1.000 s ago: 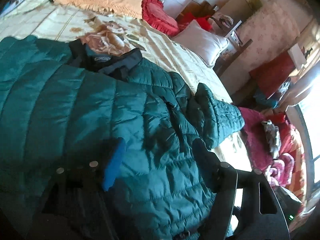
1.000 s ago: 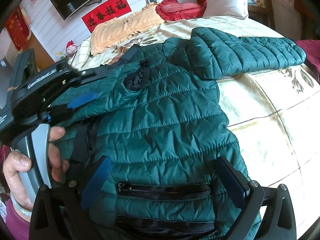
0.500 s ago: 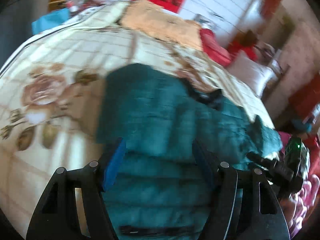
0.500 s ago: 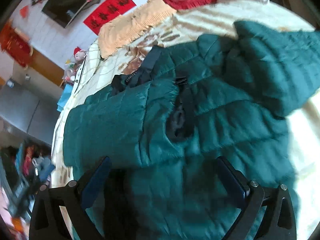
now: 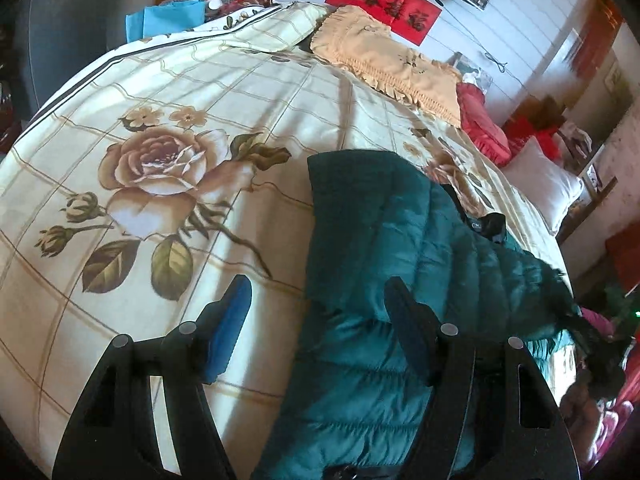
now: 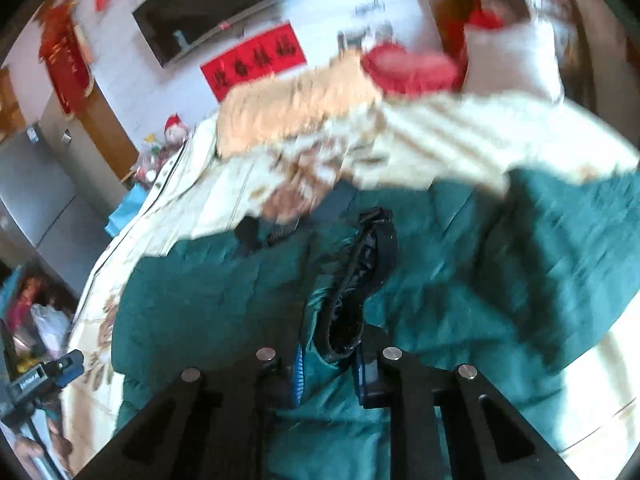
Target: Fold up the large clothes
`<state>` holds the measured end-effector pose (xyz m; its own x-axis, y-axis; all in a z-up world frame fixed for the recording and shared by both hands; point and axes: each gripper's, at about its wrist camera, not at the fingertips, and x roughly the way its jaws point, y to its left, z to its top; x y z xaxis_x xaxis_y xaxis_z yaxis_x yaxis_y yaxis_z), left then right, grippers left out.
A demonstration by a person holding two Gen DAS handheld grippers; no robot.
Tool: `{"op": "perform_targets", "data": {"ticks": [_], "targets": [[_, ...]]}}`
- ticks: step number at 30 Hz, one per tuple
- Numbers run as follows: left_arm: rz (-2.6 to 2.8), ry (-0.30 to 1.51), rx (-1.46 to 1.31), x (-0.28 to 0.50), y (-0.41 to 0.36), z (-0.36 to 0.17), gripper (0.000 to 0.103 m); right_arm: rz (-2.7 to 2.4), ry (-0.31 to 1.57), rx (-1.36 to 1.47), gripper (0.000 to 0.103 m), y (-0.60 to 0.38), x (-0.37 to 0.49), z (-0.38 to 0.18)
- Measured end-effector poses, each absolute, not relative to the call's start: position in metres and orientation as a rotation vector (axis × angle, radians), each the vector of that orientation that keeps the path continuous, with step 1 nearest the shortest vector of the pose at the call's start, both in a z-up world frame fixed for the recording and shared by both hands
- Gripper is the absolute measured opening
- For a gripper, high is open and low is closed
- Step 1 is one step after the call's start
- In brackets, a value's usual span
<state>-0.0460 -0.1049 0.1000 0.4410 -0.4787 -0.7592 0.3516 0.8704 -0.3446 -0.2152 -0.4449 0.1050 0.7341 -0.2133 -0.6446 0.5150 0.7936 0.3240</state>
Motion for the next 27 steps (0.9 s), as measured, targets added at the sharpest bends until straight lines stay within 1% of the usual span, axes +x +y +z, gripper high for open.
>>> {"op": "perform_targets", "data": {"ticks": [3, 6, 11, 15, 16, 17, 18, 19, 21, 24, 27], "targets": [[-0.528, 0.983, -0.133, -0.045, -0.121, 0.1, 0.069, -0.472, 0.619, 0.469, 0.017, -0.459, -0.225, 0.117], [-0.531, 0.988, -0.121, -0.042, -0.139, 0.098, 0.069, -0.526, 0.63, 0.436, 0.017, -0.472, -0.235, 0.118], [-0.498, 1.023, -0.077, -0.033, -0.166, 0.08, 0.069, -0.612, 0.671, 0.43, 0.017, -0.489, -0.242, 0.1], [-0.446, 1.053, -0.046, -0.022, -0.179, 0.058, 0.069, -0.583, 0.724, 0.493, 0.017, -0.503, -0.239, 0.075], [-0.44, 1.056, -0.049, -0.02, -0.179, 0.053, 0.069, -0.563, 0.754, 0.512, 0.02, -0.507, -0.237, 0.067], [-0.432, 1.061, -0.049, -0.017, -0.18, 0.049, 0.069, -0.546, 0.779, 0.528, 0.039, -0.511, -0.236, 0.062], [-0.427, 1.064, -0.047, -0.017, -0.18, 0.047, 0.069, -0.538, 0.797, 0.541, 0.05, -0.514, -0.237, 0.059], [-0.426, 1.066, -0.047, -0.016, -0.179, 0.045, 0.069, -0.534, 0.786, 0.556, 0.058, -0.515, -0.243, 0.06], [-0.428, 1.063, -0.052, -0.017, -0.177, 0.048, 0.069, -0.567, 0.758, 0.552, 0.058, -0.515, -0.255, 0.069], [-0.431, 1.011, -0.066, -0.024, -0.174, 0.066, 0.069, -0.581, 0.709, 0.523, 0.058, -0.506, -0.272, 0.091], [-0.457, 0.965, -0.07, -0.028, -0.18, 0.083, 0.069, -0.474, 0.701, 0.487, 0.058, -0.489, -0.262, 0.11]]}}
